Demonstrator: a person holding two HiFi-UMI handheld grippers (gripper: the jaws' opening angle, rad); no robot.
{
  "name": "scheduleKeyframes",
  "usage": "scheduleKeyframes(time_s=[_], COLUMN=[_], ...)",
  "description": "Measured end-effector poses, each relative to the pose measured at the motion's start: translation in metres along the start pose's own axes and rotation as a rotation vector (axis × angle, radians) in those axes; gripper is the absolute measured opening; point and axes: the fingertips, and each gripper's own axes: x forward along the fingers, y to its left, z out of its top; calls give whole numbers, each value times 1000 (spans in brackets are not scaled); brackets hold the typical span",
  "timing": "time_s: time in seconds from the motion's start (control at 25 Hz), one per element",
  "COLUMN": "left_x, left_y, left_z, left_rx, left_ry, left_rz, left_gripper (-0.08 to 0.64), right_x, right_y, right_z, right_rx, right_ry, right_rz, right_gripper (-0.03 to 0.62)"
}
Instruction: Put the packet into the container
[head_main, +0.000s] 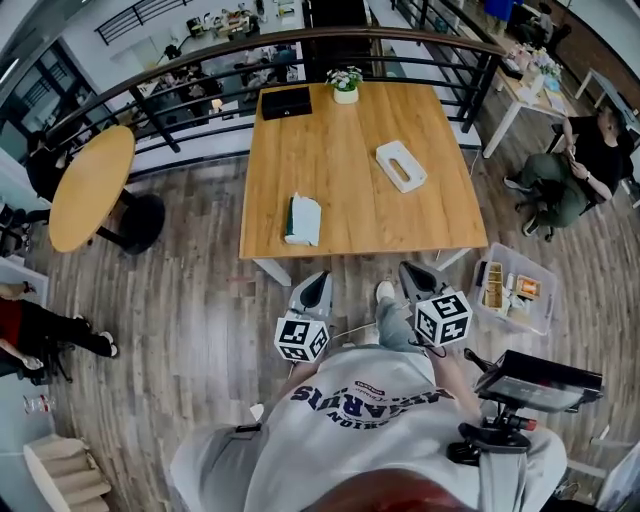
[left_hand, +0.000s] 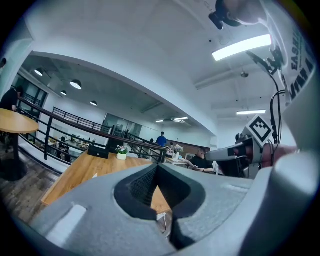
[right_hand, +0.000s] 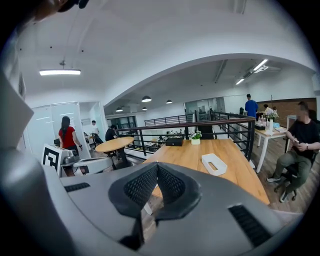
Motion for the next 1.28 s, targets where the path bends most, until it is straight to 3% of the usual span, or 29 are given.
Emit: scheduleKeyframes(time_s=[0.2,0.44,0.76,1.28], left_x=[18,73,158,269], left_y=[16,27,25,23], left_z=[3,7,18,35], left_rx=[12,-7,21,67], left_ry=[1,18,28,56], left_rz=[52,116,130,110], left_gripper=[2,2,2,2], right_x=[25,62,107,163], right_y=[-15,-71,-141,-244], right_z=[13,29,46,51], right_rx=[-5,10,31,127], right_ry=[-13,-11,4,16], right_rz=[46,67,122,106], right_gripper=[8,8,8,8])
